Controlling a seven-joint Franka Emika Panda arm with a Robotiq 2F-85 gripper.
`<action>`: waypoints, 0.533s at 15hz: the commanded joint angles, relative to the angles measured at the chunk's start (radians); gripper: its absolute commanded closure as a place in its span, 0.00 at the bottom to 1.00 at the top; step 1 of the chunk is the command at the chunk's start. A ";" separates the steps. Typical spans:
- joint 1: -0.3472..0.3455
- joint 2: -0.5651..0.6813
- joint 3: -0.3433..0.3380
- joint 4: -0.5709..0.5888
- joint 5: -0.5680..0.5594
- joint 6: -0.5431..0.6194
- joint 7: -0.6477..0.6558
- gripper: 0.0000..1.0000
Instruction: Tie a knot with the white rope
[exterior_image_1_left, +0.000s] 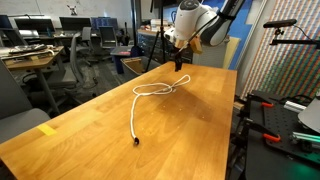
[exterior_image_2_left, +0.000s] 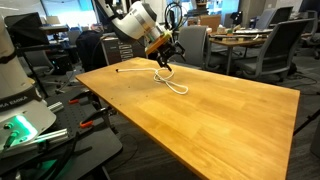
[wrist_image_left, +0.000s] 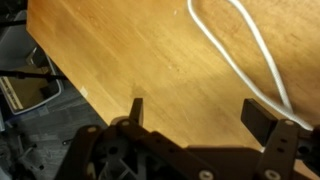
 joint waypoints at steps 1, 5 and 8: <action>-0.135 -0.029 0.182 -0.028 0.050 -0.173 -0.172 0.00; -0.225 -0.002 0.306 -0.015 0.032 -0.249 -0.211 0.00; -0.295 0.002 0.380 -0.008 0.098 -0.230 -0.256 0.00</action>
